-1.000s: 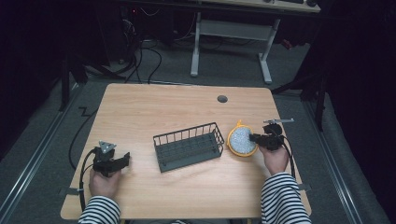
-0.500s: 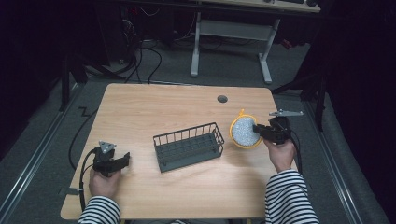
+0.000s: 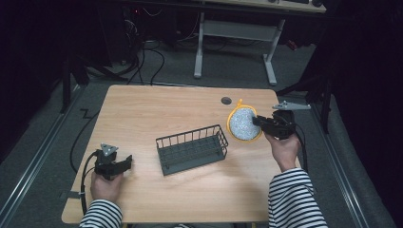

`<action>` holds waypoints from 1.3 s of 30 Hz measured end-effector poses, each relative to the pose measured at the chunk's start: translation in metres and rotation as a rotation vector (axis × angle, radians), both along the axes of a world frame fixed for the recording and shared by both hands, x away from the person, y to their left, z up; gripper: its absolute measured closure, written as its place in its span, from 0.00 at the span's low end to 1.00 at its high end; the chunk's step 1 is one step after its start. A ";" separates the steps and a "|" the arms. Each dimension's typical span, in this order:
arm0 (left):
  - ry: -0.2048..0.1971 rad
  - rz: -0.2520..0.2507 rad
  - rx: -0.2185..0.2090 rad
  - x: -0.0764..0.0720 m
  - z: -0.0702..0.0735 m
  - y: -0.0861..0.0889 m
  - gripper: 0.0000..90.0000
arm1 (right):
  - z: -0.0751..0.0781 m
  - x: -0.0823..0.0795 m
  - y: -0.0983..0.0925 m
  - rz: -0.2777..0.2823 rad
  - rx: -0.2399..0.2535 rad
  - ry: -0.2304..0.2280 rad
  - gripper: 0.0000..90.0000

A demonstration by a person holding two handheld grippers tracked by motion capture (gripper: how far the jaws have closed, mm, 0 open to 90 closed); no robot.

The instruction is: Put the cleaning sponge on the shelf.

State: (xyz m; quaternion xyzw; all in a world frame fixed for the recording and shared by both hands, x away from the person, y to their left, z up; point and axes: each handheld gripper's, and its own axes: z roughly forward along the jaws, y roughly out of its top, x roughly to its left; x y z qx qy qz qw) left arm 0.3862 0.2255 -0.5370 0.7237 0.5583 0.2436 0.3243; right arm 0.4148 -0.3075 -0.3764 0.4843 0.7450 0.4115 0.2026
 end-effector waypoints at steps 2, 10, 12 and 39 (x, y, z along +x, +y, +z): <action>0.000 0.000 0.000 0.000 0.000 0.000 0.33 | 0.004 0.001 0.005 0.012 0.016 -0.004 0.89; 0.001 0.000 -0.001 0.000 0.000 0.000 0.33 | 0.013 0.009 0.031 0.069 0.034 -0.014 0.89; 0.001 0.000 -0.001 0.000 0.000 0.000 0.33 | 0.013 0.011 0.038 0.086 0.026 -0.011 0.89; 0.001 -0.002 -0.002 0.000 0.000 0.000 0.33 | -0.031 0.034 0.111 0.221 0.026 0.082 0.89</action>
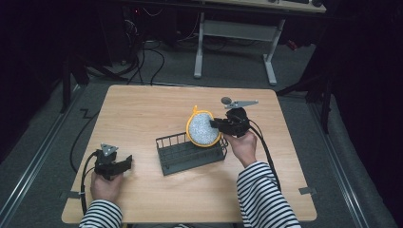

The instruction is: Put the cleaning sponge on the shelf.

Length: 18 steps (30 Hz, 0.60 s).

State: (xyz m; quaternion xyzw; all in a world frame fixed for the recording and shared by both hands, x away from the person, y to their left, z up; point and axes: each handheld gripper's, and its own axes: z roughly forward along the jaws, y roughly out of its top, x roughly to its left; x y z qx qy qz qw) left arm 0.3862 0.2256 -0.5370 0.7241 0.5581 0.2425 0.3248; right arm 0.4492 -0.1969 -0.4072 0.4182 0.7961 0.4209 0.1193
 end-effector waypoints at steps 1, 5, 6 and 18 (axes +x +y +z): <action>0.000 0.000 0.000 0.000 0.000 0.000 0.33 | -0.001 0.000 0.001 0.004 -0.010 -0.003 0.88; 0.000 0.000 0.000 0.000 0.000 0.000 0.33 | -0.006 -0.001 0.006 0.018 -0.040 -0.003 0.88; 0.000 0.000 0.000 0.000 0.000 0.000 0.33 | -0.006 -0.001 0.007 0.020 -0.043 -0.006 0.88; 0.000 -0.003 -0.001 0.000 0.000 0.000 0.32 | -0.018 -0.009 0.005 0.032 -0.079 -0.016 0.88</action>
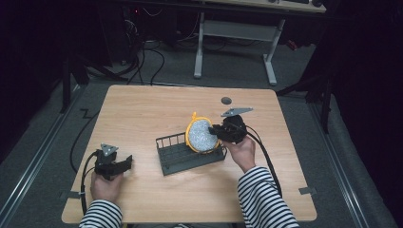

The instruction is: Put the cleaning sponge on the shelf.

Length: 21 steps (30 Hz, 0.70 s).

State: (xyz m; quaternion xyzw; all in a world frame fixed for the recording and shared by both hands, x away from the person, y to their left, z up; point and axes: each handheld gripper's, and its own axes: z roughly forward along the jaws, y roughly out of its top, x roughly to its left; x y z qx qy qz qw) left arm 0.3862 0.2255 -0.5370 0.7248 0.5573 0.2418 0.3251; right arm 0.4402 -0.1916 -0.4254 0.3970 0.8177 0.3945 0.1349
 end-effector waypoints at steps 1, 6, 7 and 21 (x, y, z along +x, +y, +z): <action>0.000 0.000 0.000 0.000 0.000 0.000 0.32 | 0.000 -0.001 0.000 0.000 -0.001 0.003 0.88; 0.000 0.000 0.000 0.000 0.000 0.000 0.32 | -0.009 -0.002 -0.004 0.003 0.007 0.025 0.88; 0.000 0.000 0.000 0.000 0.000 0.000 0.32 | -0.010 -0.003 -0.004 0.002 0.002 0.033 0.88; 0.000 0.000 0.000 0.000 0.000 0.000 0.32 | -0.010 -0.007 -0.005 0.005 -0.037 0.035 0.78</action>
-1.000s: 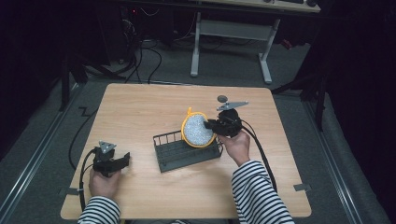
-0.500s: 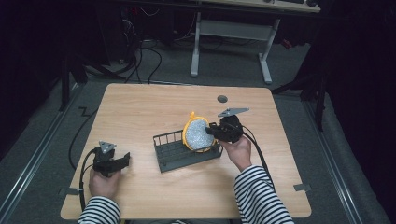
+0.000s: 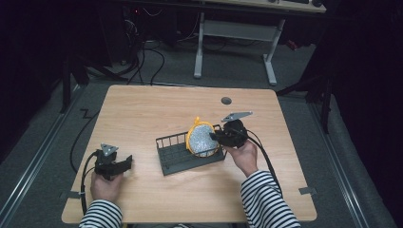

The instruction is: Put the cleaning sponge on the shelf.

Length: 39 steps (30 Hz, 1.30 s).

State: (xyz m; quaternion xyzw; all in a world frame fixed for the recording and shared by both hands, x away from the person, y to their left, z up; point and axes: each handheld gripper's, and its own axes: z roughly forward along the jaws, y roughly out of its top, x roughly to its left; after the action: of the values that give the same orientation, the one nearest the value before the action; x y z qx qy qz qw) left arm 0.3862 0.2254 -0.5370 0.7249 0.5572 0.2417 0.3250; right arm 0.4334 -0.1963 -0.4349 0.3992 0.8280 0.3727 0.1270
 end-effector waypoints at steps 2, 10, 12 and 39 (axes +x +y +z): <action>0.000 0.000 -0.001 0.000 0.000 0.000 0.32 | 0.004 -0.002 -0.004 -0.022 0.011 -0.022 0.66; 0.000 0.000 0.000 0.000 0.000 0.000 0.32 | 0.020 -0.010 -0.024 -0.080 0.038 -0.067 0.55; 0.000 0.000 0.000 0.000 0.000 0.000 0.32 | 0.023 -0.012 -0.034 -0.100 0.049 -0.082 0.55; 0.000 0.000 -0.001 0.000 0.000 0.000 0.32 | 0.029 -0.053 -0.119 -0.288 0.162 -0.109 0.56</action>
State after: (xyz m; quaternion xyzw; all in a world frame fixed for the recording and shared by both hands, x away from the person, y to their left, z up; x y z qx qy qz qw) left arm 0.3862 0.2255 -0.5370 0.7248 0.5573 0.2414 0.3253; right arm 0.3803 -0.3158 -0.4061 0.5018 0.7215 0.4373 0.1909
